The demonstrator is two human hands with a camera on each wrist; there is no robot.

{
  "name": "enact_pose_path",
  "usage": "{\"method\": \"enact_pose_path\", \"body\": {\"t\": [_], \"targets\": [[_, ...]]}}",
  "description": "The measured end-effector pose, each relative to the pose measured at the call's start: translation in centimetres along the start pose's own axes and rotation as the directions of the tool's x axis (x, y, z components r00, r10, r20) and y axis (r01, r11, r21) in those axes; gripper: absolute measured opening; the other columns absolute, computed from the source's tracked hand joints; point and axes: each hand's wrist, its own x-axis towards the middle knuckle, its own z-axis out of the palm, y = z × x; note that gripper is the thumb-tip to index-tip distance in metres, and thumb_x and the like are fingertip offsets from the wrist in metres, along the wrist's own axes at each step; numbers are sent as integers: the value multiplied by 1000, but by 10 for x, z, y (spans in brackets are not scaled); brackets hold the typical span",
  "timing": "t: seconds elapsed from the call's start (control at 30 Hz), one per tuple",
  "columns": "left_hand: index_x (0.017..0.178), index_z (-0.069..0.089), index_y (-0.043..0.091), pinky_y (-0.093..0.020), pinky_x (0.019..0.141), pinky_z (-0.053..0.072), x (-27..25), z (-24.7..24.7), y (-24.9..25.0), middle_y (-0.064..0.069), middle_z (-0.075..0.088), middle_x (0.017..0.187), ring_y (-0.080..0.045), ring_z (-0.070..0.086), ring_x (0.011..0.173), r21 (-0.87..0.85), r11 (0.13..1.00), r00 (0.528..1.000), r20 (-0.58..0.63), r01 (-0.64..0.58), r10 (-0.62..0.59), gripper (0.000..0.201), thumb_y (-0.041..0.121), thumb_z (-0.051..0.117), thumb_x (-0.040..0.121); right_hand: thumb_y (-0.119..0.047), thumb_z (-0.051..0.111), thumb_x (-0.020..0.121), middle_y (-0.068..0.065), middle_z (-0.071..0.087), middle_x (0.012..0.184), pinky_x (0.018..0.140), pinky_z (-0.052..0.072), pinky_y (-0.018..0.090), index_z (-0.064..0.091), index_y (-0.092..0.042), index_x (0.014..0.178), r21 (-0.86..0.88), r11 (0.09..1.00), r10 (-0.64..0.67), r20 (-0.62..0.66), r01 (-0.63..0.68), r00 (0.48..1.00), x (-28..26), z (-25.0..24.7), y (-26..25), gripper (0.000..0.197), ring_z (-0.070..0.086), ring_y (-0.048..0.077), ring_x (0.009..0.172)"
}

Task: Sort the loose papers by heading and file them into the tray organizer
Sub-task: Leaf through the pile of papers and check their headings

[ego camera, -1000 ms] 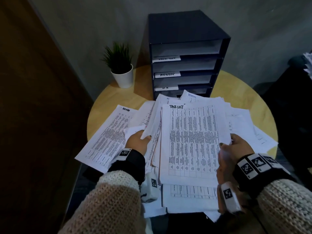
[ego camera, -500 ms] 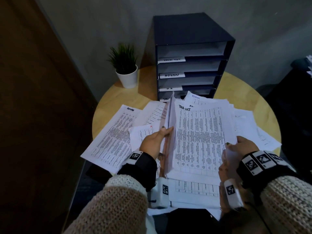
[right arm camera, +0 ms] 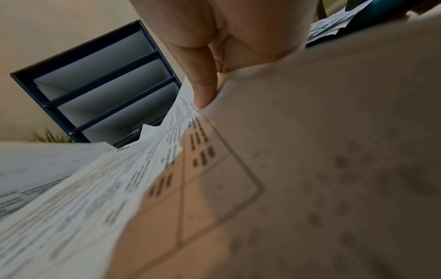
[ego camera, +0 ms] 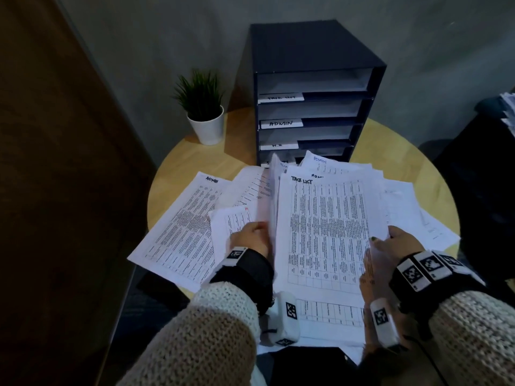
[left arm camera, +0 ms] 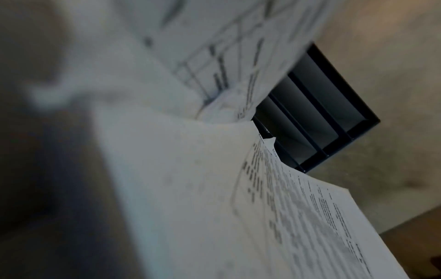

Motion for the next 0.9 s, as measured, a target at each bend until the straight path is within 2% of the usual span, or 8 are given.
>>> {"method": "enact_pose_path", "body": {"t": [0.07,0.2,0.3,0.37,0.53,0.6,0.67,0.9], "targets": [[119,55,31,-31,95,47,-1,4,1,-7,54,127,-28,60,106,-1,1000,999,-20,25,-25,40,47,61,83,-19,54,93,24,57,119,83,39,34,49,9,118,4,1000,0,1,0,1000,0,1,0,38,54,34,104],[137,41,9,-36,94,50,6,9,5,-14,58,125,-29,60,107,-300,944,990,47,139,-131,71,28,74,78,-21,53,94,25,54,125,94,40,38,45,10,123,8,1000,2,-2,-2,1000,-1,0,0,43,52,36,114],[86,63,4,-15,49,45,5,5,9,-1,64,60,-12,58,57,-271,954,989,105,130,-105,11,14,58,89,-20,52,94,21,56,124,87,40,33,48,7,122,31,1000,-7,-2,7,1000,-3,0,-1,39,52,34,113],[68,52,10,-15,46,41,3,1,11,4,59,41,-7,59,53,-331,932,988,98,148,-122,27,10,48,95,-18,53,94,19,58,122,81,36,28,51,3,120,62,998,-15,-18,16,1000,-4,0,0,34,54,33,112],[68,59,10,-27,81,43,2,2,15,-23,64,94,-28,59,91,-75,995,994,85,-62,69,18,27,56,74,-15,54,93,17,60,120,78,33,24,54,0,119,97,995,-34,-41,38,999,-6,-2,1,30,55,32,110],[71,59,14,-24,75,43,-5,-3,22,-25,65,94,-24,56,82,-37,987,987,30,-156,157,19,30,49,69,-15,54,93,18,61,119,78,34,26,54,2,117,102,994,-28,-47,32,999,-5,-3,1,30,56,33,109],[85,61,9,-23,62,35,-9,-9,27,-23,61,87,-24,53,81,9,969,968,-45,-246,246,17,22,50,86,-16,54,93,20,61,116,77,35,27,54,3,115,101,995,-21,-48,26,999,-3,-4,3,29,56,34,106],[105,62,11,-24,65,27,-14,-41,43,-10,63,94,-26,55,87,117,892,830,-329,-438,450,21,22,45,98,-17,54,93,18,59,110,79,36,29,53,-1,112,73,997,-33,-25,35,999,-3,-4,4,26,55,34,109]]}}
